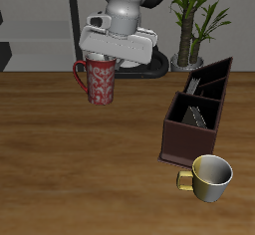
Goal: Place the black book into the left desk caddy's front compartment and place the yellow book into the left desk caddy's right compartment and place the red mug into the left desk caddy's left compartment
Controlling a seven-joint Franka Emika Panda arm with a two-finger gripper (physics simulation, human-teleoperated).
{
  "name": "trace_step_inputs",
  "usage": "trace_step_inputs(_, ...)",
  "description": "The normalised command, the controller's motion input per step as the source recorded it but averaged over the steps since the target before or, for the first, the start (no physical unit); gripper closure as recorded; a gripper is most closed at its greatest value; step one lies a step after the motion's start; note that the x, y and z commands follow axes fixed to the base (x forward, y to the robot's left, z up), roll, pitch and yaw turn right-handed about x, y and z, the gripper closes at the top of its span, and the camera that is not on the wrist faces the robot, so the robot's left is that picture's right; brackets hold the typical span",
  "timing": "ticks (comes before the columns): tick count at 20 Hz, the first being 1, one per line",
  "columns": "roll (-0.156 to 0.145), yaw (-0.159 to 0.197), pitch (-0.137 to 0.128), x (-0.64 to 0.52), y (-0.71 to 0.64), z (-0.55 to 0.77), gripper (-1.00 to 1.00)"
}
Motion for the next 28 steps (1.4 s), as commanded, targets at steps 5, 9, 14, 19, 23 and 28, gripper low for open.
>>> trace_step_inputs(5,0.048,0.011,0.004,-0.41,0.34,-0.16,1.00)
trace_step_inputs(9,0.034,-0.021,-0.021,-0.44,0.28,-0.02,1.00)
trace_step_inputs(14,0.069,0.048,-0.010,-0.57,0.44,-0.33,1.00)
trace_step_inputs(19,0.037,-0.011,0.026,-0.40,0.19,-0.14,1.00)
trace_step_inputs(23,0.043,0.017,0.004,-0.50,0.26,0.05,1.00)
trace_step_inputs(28,0.064,0.107,0.007,-0.24,0.36,0.03,1.00)
